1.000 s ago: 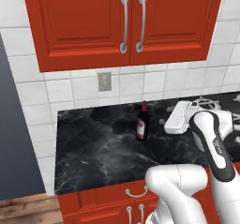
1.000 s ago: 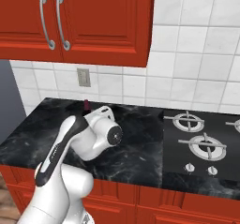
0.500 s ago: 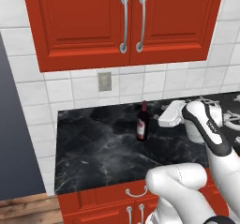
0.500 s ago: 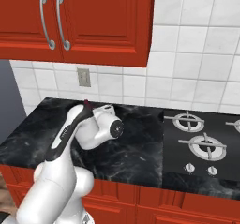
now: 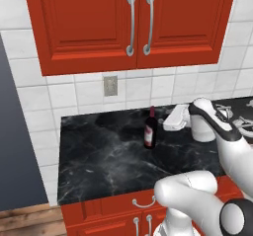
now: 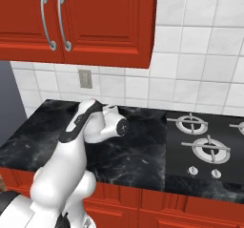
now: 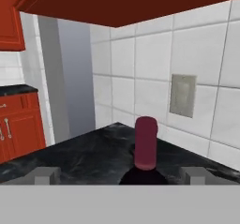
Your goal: Place the drinks on the dining counter in a tight cluster.
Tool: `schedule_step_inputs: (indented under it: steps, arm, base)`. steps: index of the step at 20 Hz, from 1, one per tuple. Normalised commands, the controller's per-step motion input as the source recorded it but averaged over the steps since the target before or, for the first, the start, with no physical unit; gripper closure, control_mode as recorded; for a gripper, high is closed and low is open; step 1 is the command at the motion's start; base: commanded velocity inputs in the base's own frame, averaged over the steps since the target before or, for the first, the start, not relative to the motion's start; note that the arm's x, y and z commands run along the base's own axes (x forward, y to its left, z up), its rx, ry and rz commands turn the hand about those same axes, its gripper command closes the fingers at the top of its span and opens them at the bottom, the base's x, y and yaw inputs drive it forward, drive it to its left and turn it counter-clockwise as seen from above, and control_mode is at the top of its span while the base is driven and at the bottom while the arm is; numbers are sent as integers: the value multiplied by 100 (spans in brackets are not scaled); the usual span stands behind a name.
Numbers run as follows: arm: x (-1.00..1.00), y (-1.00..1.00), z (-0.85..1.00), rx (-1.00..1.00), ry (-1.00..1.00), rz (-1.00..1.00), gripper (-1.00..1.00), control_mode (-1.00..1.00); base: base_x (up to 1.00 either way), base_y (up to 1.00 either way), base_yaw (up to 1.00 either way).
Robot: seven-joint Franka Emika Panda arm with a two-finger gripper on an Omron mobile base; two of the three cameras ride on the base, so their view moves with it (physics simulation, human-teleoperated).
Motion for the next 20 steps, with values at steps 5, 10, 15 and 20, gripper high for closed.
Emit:
schedule_step_inputs:
  steps: [5,10,15,20]
  arm:
    - [26,7,-6,0,-1,6,-100,-100]
    - [28,3,-10,0,-1,5,-100,-100]
    - [29,0,-19,0,0,4,-100,-100]
    - [20,3,-11,0,-4,4,-100,-100]
  base:
    - [0,0,0]
    - [0,0,0]
    - [0,0,0]
    - [0,0,0]
